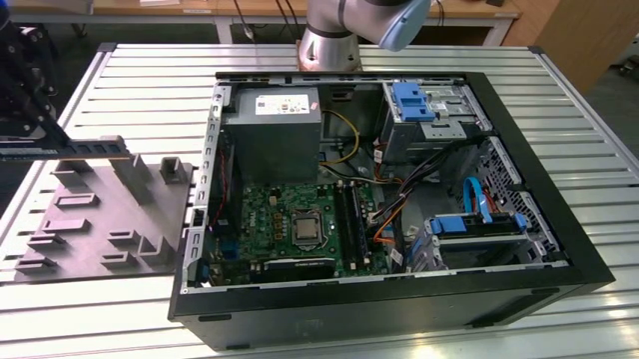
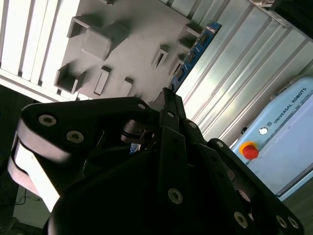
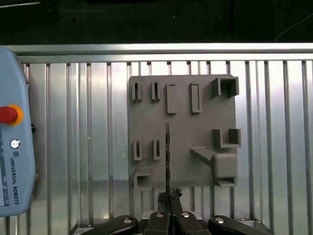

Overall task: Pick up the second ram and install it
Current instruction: 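Pick up the second ram and move it above second insertion slot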

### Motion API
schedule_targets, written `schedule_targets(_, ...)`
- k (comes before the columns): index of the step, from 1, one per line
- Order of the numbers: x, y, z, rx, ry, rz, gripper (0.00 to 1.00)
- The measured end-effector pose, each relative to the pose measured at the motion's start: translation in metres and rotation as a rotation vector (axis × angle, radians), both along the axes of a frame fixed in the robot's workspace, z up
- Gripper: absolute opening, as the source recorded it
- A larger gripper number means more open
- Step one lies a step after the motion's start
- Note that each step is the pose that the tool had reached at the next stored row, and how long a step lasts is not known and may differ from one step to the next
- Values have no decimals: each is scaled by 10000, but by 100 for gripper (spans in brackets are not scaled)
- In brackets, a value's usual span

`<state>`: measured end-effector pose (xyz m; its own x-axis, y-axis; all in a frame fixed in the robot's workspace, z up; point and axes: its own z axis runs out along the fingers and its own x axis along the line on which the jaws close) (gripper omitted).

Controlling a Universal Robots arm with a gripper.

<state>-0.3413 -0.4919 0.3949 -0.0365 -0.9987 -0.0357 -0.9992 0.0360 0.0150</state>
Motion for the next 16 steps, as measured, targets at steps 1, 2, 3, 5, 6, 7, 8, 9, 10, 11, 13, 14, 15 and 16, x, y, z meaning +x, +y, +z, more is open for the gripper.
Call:
schedule_targets(1, 19, 0, 0, 0, 1, 0, 11)
schedule_targets(2, 38, 0, 0, 0, 0, 0, 11)
schedule_targets(3, 59, 0, 0, 0, 0, 0, 11)
schedule_targets(5, 98, 0, 0, -1, 1, 0, 11)
schedule_targets(6, 118, 0, 1, -1, 1, 0, 11)
schedule_targets(7, 139, 0, 0, 0, 0, 0, 11)
schedule_targets(8, 160, 0, 0, 0, 0, 1, 11)
schedule_targets(9, 181, 0, 0, 1, -1, 1, 11)
schedule_targets(10, 203, 0, 0, 0, 0, 1, 11)
schedule_targets(11, 225, 0, 0, 0, 0, 0, 11)
schedule_targets(13, 273, 0, 0, -1, 1, 0, 11)
schedule_targets(14, 300, 0, 0, 0, 1, 0, 11)
schedule_targets(15, 328, 0, 0, 0, 0, 0, 11)
schedule_targets(16, 357, 0, 0, 0, 1, 0, 11)
